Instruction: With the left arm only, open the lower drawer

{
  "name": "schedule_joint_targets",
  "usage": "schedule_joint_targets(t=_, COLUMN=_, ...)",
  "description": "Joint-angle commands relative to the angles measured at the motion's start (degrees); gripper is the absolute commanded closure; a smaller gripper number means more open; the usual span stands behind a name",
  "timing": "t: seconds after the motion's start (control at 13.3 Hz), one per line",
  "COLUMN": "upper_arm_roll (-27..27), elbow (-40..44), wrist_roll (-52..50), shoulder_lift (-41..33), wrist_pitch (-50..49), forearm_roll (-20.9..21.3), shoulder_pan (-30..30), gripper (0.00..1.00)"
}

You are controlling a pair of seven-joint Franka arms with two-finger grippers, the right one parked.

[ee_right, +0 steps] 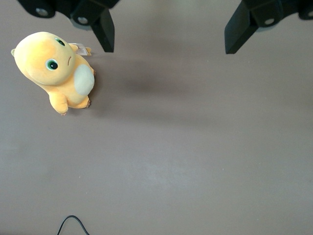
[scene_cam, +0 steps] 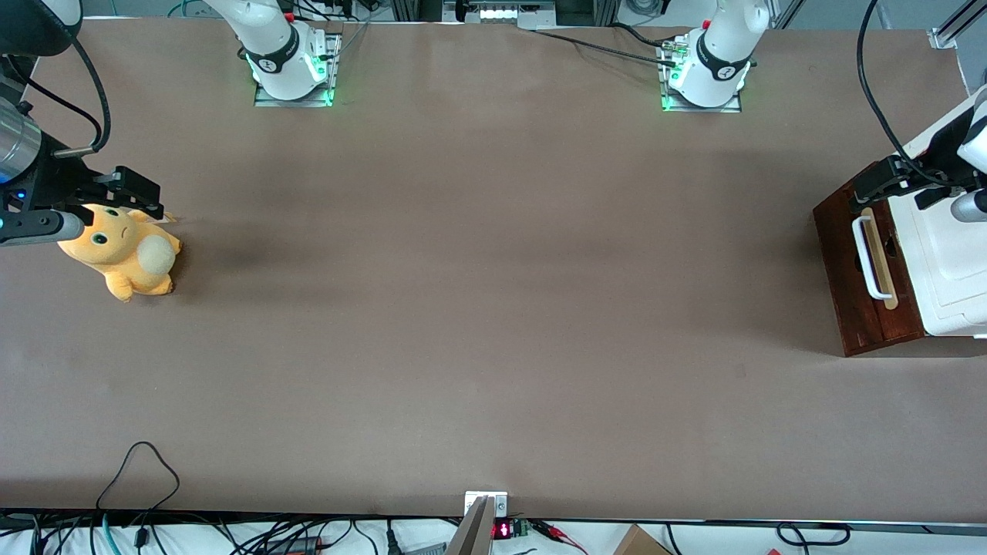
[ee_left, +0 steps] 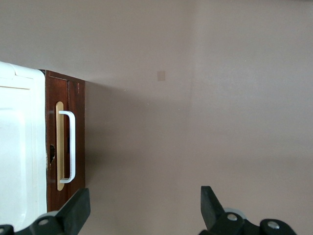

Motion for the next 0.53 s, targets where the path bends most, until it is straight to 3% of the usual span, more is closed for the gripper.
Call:
schedule_joint_targets(t=0.0, upper_arm_roll=-0.1, elbow=1.6, wrist_roll=1.0, shoulder_lift=0.4, wrist_pitch=-1.7, forearm_roll=-0.7, shoulder_pan=0.2, gripper=0.0)
schedule_joint_targets(t=0.45, upper_arm_roll=0.1, elbow=3.0, wrist_roll=0.3, shoulder_lift=0.9, wrist_pitch=-2.4, forearm_roll=-0.8, shoulder_pan=0.2, gripper=0.0)
